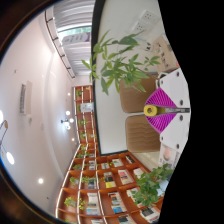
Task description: Unplug charger
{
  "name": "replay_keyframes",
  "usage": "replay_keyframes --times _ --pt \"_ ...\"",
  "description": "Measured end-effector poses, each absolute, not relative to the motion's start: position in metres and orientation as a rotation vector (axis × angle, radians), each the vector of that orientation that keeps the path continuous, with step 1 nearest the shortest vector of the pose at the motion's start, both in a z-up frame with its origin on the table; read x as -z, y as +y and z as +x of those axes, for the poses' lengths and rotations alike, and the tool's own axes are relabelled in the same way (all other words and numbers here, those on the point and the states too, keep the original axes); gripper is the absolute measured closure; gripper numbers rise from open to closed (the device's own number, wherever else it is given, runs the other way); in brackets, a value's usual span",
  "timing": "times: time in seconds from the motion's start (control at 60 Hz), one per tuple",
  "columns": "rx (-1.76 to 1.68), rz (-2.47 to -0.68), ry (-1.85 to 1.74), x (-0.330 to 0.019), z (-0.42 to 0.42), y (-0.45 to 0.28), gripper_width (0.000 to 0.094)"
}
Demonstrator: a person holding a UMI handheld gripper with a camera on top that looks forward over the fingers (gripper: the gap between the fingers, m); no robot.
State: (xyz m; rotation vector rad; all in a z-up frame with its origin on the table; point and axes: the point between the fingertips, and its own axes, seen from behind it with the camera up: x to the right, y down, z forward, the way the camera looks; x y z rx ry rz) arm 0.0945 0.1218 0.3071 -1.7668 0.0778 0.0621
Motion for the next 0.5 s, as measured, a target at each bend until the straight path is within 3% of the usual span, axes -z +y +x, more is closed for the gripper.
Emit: replay_keyframes --times 0.05,0.133,0.25,0.333,0.5 --pt "-0.036 -1.736 0.089 -0.32 0.111 0.112 0.09" --pt "0.03 -1.773 0.101 -0.313 0.141 0.091 0.09" --pt "0.075 -1.942 0.116 -0.222 0.172 0.096 0.09" --pt "0.061 -2.087 0.109 -0.129 0.166 0.079 0.09" --pt "-0.082 -2.285 0.132 -0.033 0.163 0.079 0.0897"
